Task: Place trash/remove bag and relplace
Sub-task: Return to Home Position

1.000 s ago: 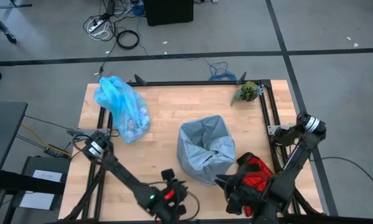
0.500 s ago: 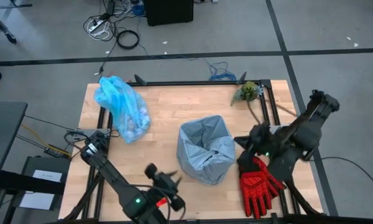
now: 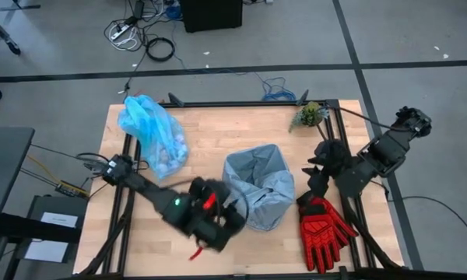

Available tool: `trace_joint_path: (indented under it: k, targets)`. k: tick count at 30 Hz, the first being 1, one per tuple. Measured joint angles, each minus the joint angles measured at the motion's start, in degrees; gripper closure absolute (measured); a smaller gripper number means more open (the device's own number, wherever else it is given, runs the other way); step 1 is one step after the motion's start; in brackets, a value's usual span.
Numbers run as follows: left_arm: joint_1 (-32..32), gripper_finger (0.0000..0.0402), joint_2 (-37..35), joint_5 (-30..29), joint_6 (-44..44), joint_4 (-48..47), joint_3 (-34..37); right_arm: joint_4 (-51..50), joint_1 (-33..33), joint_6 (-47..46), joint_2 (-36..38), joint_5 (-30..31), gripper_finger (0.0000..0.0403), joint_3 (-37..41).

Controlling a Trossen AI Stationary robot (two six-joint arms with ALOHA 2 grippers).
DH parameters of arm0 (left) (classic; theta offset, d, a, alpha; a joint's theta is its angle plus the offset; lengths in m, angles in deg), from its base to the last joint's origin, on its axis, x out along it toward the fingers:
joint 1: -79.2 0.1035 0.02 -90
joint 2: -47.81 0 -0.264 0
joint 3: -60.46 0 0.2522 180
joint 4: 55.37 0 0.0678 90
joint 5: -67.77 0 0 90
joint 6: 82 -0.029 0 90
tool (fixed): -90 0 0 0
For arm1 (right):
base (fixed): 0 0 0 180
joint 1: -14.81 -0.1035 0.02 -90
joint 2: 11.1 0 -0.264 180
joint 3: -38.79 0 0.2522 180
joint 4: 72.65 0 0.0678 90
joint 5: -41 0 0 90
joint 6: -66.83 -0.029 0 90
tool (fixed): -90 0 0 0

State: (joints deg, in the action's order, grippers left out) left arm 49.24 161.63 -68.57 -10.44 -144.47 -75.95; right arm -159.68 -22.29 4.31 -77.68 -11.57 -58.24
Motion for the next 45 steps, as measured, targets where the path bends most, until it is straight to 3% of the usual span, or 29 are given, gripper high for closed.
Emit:
trace_joint_path:
  k: [7, 13, 18, 28, 32, 36, 38, 45]
  targets:
    - [11.6, 0.0176, -0.9, 9.9, 2.3, -1.9, 0.0, -1.5, 1.6, 9.2, 0.2, -0.8, 0.0227, 0.0]
    - [18.0, 0.0176, -1.1, 19.9, -0.7, -2.1, 0.0, -6.4, 3.3, 19.4, 1.9, -1.1, 0.0233, 0.0]
    - [20.9, 0.0176, -3.1, 21.4, -2.4, -5.8, 0.0, -12.3, 8.5, 22.8, 7.4, 1.3, 0.0238, 2.6]
    - [21.0, 0.0186, -14.4, 5.4, -6.1, -6.7, 0.0, -1.1, 15.6, 22.7, 26.7, -2.5, 0.0312, 15.7]
    - [19.8, 0.0198, -17.7, 1.9, -10.6, -7.8, 0.0, 4.0, 15.6, 22.7, 31.6, -3.3, 0.0347, 18.5]
    - [18.0, 0.0205, -20.9, -3.9, -11.2, -14.7, 0.0, 8.0, 15.6, 24.8, 34.2, -3.4, 0.0377, 19.3]
    - [17.2, 0.0209, -22.9, -7.0, -13.2, -14.2, 0.7, 9.3, 15.6, 28.3, 34.7, -3.5, 0.0394, 19.3]
    - [16.7, 0.024, -32.1, -7.4, -24.6, -9.6, 9.1, 15.0, 15.6, 50.6, 34.8, 0.4, 0.0402, 19.3]
